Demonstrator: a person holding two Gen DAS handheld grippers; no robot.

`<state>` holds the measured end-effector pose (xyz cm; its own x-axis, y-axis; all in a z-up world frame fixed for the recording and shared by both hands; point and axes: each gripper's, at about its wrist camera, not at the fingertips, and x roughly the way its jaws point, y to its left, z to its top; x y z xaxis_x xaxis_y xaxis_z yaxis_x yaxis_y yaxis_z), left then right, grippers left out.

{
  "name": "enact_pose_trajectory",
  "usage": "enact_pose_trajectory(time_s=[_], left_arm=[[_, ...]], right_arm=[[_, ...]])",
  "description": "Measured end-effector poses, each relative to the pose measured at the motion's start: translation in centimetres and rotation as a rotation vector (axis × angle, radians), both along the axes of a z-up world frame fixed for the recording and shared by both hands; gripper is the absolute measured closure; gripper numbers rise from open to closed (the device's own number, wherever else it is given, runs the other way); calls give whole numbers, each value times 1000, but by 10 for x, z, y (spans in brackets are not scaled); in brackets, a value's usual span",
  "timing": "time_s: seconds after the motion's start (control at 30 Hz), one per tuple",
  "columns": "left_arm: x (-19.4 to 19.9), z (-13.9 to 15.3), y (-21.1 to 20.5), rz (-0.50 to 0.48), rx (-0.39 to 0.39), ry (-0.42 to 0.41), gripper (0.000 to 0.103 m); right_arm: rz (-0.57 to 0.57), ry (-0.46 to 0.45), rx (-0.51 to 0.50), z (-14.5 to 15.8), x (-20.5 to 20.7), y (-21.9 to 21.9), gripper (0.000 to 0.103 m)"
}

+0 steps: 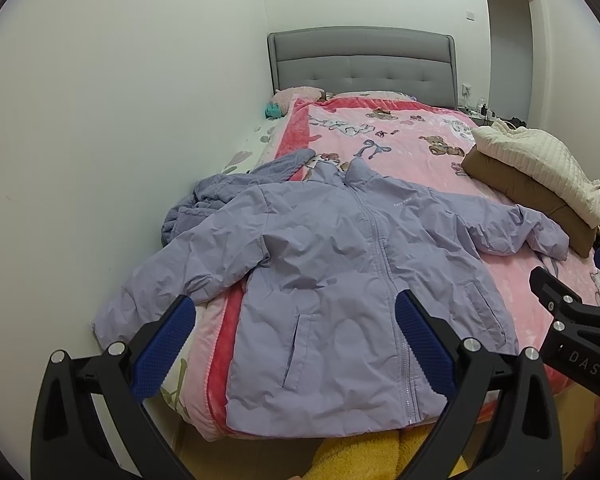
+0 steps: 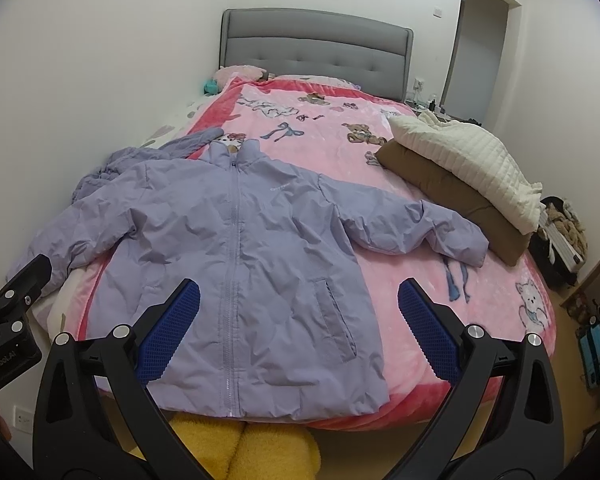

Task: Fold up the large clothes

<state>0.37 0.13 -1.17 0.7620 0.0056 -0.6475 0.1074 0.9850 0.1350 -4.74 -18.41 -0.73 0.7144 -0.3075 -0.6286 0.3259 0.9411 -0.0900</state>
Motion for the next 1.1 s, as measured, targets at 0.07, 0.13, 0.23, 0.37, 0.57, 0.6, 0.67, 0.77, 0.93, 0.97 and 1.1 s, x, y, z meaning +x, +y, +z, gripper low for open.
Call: enact_pose_trajectory(time_s=[0.07, 0.13, 0.23, 0.37, 0.57, 0.6, 0.67, 0.77, 0.93, 0.97, 1.1], left_arm=[[1, 1, 0, 1, -3, 4, 5], [0, 1, -1, -1, -1, 3, 5], [0, 1, -1, -1, 0, 2, 5], [0, 1, 0, -6, -7, 4, 5], [-1, 2, 0, -8, -6, 1, 5], [-1, 2, 0, -8, -5, 2, 5], [-1, 2, 0, -6, -4, 1, 5], [-2, 1, 0, -8, -2, 1, 5], [-1, 1, 0, -6, -3, 2, 5], [-1, 1, 0, -8, -4, 6, 5], [-2, 2, -3, -25, -1, 15, 5]], right_arm=[[0, -1, 1, 0, 0, 0, 8], [0, -1, 2, -1, 0, 0, 8], [-4, -3, 0, -1, -1, 0, 8], [-5, -4, 0, -2, -2, -1, 8], [1, -2, 4, -1, -1, 0, 8], [1, -2, 4, 0, -1, 0, 8], [0, -3, 5, -1, -1, 0, 8], [-1, -4, 6, -1, -1, -1, 8], [-13, -1, -8, -1, -2, -1, 8], [-16, -1, -12, 0, -2, 0, 8], [-16, -8, 21, 0, -1, -2, 8]])
